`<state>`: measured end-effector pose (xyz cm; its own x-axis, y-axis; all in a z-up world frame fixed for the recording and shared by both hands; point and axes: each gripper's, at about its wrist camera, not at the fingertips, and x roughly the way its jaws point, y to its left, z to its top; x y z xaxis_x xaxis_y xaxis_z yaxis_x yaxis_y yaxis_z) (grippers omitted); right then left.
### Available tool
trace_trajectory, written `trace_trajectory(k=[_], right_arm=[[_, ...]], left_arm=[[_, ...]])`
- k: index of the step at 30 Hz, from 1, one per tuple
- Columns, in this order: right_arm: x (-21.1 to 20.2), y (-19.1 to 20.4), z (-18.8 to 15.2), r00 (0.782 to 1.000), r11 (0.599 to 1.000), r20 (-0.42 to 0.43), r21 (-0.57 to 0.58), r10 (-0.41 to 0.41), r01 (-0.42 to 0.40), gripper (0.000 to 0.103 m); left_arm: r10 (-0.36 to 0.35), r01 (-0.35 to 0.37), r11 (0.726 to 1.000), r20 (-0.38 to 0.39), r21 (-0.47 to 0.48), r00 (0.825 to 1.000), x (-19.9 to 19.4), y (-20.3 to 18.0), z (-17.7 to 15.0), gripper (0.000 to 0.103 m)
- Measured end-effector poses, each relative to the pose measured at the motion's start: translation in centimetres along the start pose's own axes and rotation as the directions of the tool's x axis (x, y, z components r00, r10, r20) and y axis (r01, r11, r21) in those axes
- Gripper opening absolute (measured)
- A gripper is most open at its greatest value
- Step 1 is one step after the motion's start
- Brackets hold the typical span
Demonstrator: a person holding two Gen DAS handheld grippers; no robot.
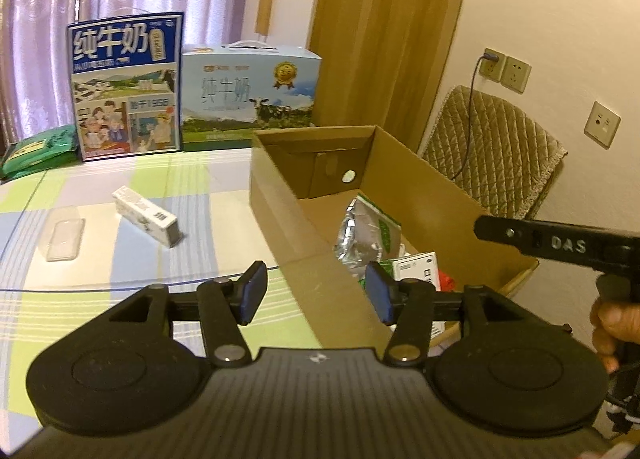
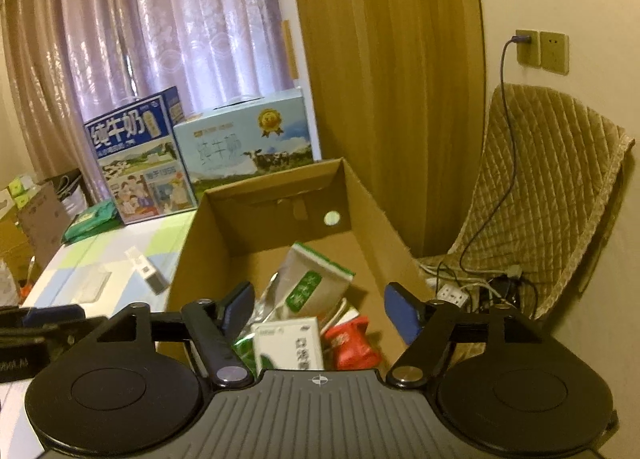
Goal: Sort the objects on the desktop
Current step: 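Open both grippers to drop the green box and plug adapter into the cardboard box, then move both grippers back over the table toward the white ointment box and clear container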
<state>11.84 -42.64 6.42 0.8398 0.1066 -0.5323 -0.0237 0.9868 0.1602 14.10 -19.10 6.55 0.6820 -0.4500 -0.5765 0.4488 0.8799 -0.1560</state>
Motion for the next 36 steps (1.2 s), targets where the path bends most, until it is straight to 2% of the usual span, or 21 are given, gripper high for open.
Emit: trace_trajectory(k=[7,11,14,21,30,36], right_arm=[[-1.6,3.3,-0.7,0.998,0.998,-0.002,-0.035,0.06,-0.06,0.081],[-1.8,5.8,-0.9,0.995,0.993,-0.006,-0.067,0.098,-0.098,0.088],[-1.7,7.6,-1.2,0.991,0.987,-0.015,-0.092,0.133,-0.134,0.093],[-1.1,11.7,-2.5,0.981,0.969,-0.05,-0.151,0.189,-0.195,0.1],[0.0,15.9,-3.1,0.97,0.945,-0.083,-0.22,0.227,-0.24,0.101],[1.0,18.0,-3.3,0.968,0.935,-0.102,-0.253,0.23,-0.248,0.101]], left_arm=[[0.059,-0.058,0.998,0.012,-0.034,0.998,-2.5,3.2,-1.0,0.056],[0.105,-0.104,0.993,0.014,-0.048,0.994,-4.0,5.5,-1.5,0.065],[0.134,-0.134,0.99,0.007,-0.051,0.991,-5.0,7.2,-2.0,0.077],[0.209,-0.209,0.975,-0.007,-0.078,0.978,-7.2,11.2,-3.2,0.086],[0.284,-0.287,0.954,-0.043,-0.084,0.958,-8.4,15.3,-4.9,0.099],[0.315,-0.32,0.943,-0.065,-0.087,0.947,-8.4,17.3,-5.5,0.101]])
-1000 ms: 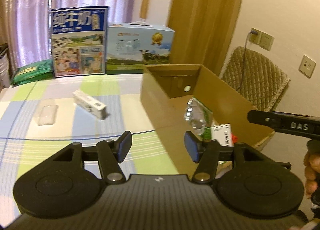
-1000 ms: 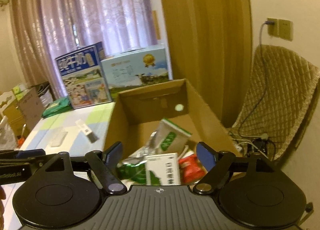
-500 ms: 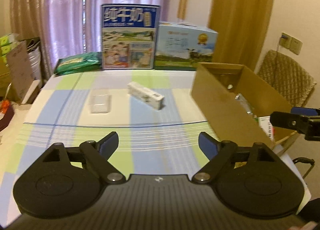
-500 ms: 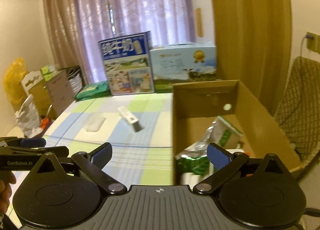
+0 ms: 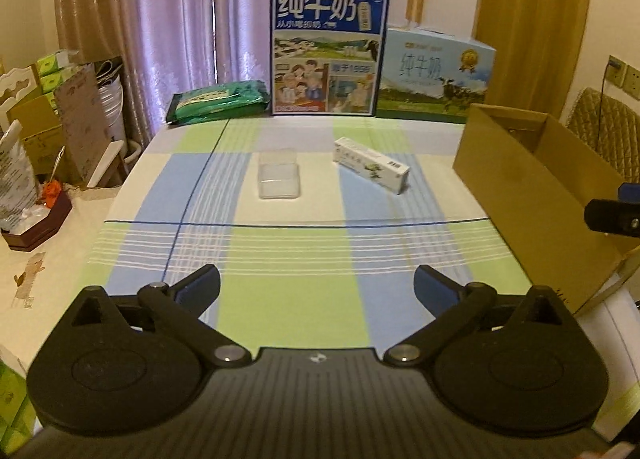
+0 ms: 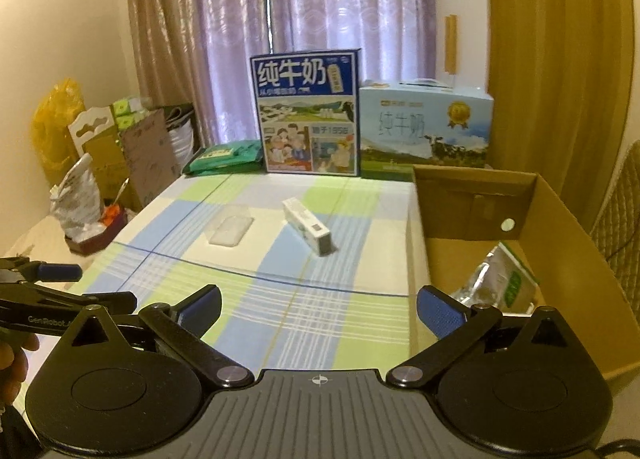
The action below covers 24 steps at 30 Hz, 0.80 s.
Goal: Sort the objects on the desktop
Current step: 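Move both grippers back over the table toward the white ointment box and clear container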
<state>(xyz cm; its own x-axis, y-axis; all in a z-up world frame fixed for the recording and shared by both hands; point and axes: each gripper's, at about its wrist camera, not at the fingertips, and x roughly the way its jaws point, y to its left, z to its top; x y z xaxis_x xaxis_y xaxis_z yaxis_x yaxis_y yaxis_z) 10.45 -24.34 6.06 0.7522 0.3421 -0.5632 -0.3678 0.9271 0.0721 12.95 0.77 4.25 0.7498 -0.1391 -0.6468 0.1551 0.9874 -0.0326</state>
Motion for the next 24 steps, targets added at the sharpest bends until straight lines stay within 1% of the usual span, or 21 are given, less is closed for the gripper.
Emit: trace_trajectory(k=[7,13,17,24], right_arm=[[2.0,1.5,0.2,0.999,0.999,-0.025,-0.038,0.024,-0.024,0.101],[5.2,2.2,0.4,0.998,0.997,-0.052,-0.07,0.037,-0.04,0.101],[8.1,2.2,0.9,0.997,0.995,-0.067,-0.09,0.045,-0.051,0.101],[13.8,1.3,2.0,0.996,0.995,-0.087,-0.101,0.007,-0.016,0.101]], left_arm=[[0.003,-0.003,1.0,-0.001,-0.004,1.0,1.2,1.7,0.2,0.101],[0.007,-0.007,1.0,-0.002,0.012,1.0,3.0,3.0,1.1,0.101],[0.002,-0.002,0.999,-0.006,0.032,1.0,5.2,3.7,1.9,0.101],[0.011,-0.009,0.995,-0.025,0.101,1.0,10.7,4.1,3.2,0.101]])
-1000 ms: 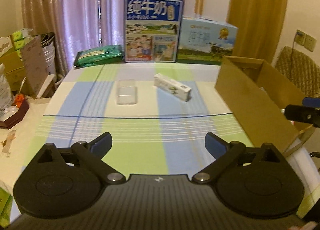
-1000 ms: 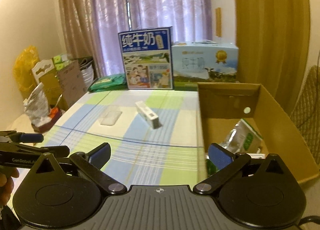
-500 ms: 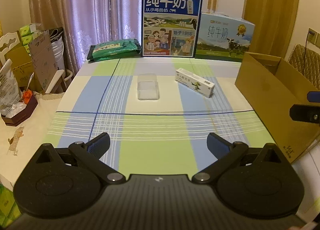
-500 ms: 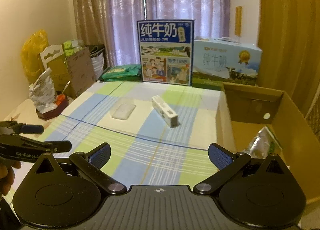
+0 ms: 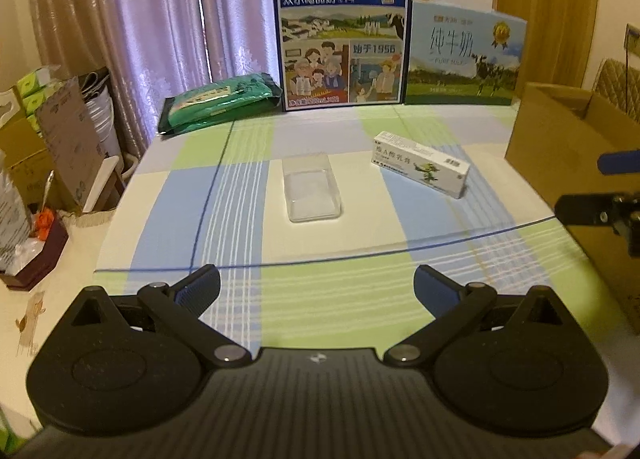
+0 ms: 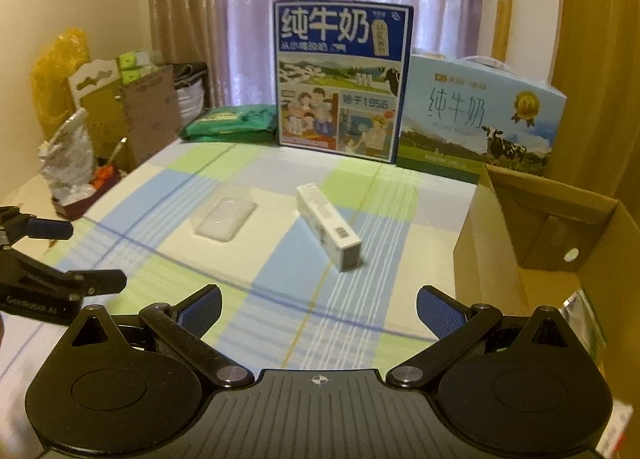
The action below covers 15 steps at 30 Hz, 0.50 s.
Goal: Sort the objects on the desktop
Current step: 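Move both grippers back over the table toward the white ointment box and clear container, then grasp the white ointment box with the right gripper while the left gripper grasps the clear plastic container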
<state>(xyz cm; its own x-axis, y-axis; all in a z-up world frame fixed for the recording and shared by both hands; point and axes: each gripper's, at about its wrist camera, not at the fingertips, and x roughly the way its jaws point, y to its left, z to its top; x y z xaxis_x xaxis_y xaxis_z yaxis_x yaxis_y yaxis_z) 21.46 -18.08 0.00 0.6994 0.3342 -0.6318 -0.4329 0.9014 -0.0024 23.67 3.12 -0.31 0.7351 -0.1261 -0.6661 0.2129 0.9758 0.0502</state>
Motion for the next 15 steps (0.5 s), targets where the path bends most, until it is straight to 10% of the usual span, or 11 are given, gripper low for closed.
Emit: trace_trajectory(k=[15], right_arm=[[12.3,-2.3,2.2,0.996,1.0,-0.089,-0.03,-0.006,0.004,0.066]], left_arm=[[-0.021,0.02,1.0,0.017,0.004,1.0,9.2,1.7,3.3,0.099]])
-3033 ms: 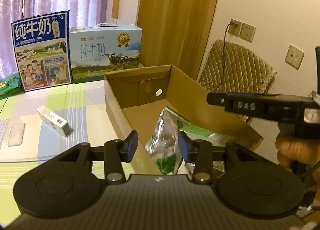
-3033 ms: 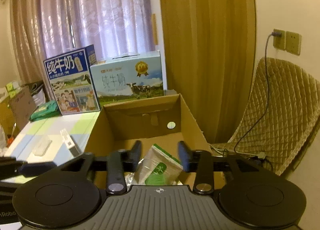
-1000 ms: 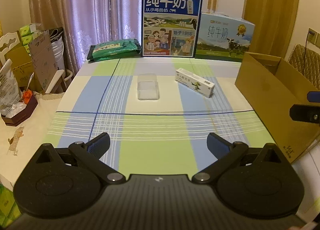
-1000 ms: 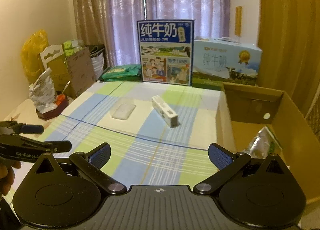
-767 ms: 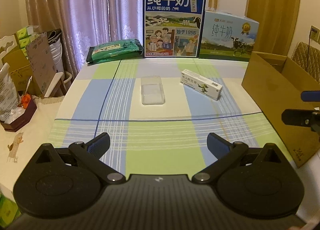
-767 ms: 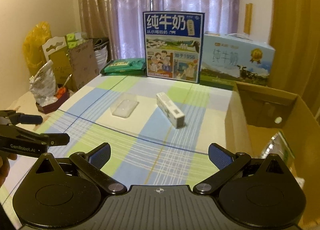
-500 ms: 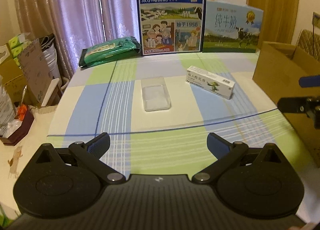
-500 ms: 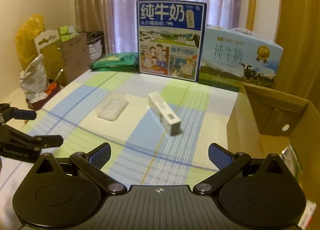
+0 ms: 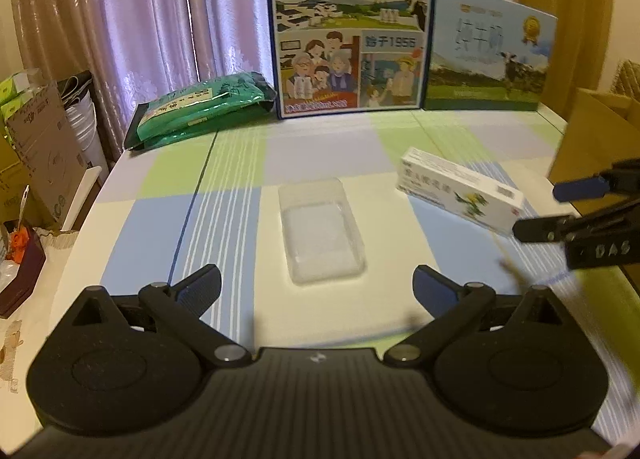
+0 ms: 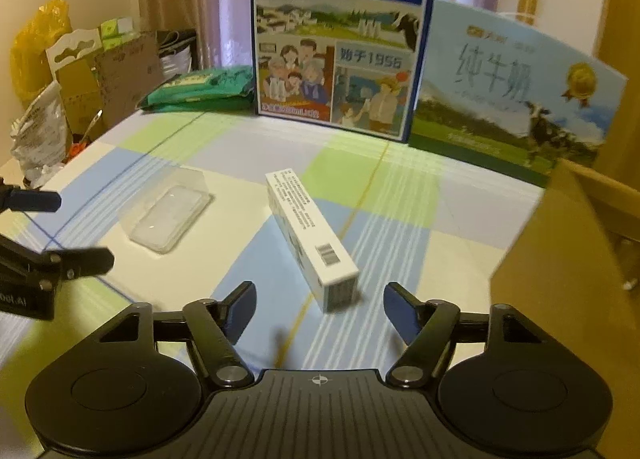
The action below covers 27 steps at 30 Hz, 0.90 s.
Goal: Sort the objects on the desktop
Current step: 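Grasp the white ointment box with the right gripper while the left gripper grasps the clear plastic container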
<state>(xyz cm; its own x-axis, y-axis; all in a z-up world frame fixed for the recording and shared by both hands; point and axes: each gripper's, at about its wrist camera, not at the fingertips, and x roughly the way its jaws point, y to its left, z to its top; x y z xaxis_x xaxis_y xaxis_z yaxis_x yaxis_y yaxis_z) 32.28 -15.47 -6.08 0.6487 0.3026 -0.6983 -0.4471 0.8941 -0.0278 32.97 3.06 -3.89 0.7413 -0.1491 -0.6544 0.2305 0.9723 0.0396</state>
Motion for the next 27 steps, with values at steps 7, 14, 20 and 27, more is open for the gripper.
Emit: trace_trajectory(k=[7,14,20,27], right_arm=[[3.5,-0.6,0.3,1.0,1.0,-0.014,-0.004,-0.009,0.009,0.052],[5.0,-0.4,0.5,1.0,1.0,-0.016,-0.008,-0.008,0.008,0.039],[5.2,0.3,0.4,1.0,1.0,-0.028,-0.017,-0.012,0.012,0.027],[2.9,2.2,-0.9,0.999,0.999,-0.053,-0.047,-0.011,0.008,0.023]], left_arm=[[-0.002,0.002,1.0,0.0,-0.005,1.0,3.5,0.2,0.7,0.095],[0.008,-0.008,1.0,-0.032,-0.018,0.999,6.0,0.4,1.2,0.085],[0.016,-0.018,0.999,-0.065,-0.03,0.998,6.9,0.5,1.1,0.055],[0.004,-0.006,0.999,-0.084,-0.031,0.996,4.2,-0.6,-0.8,0.052]])
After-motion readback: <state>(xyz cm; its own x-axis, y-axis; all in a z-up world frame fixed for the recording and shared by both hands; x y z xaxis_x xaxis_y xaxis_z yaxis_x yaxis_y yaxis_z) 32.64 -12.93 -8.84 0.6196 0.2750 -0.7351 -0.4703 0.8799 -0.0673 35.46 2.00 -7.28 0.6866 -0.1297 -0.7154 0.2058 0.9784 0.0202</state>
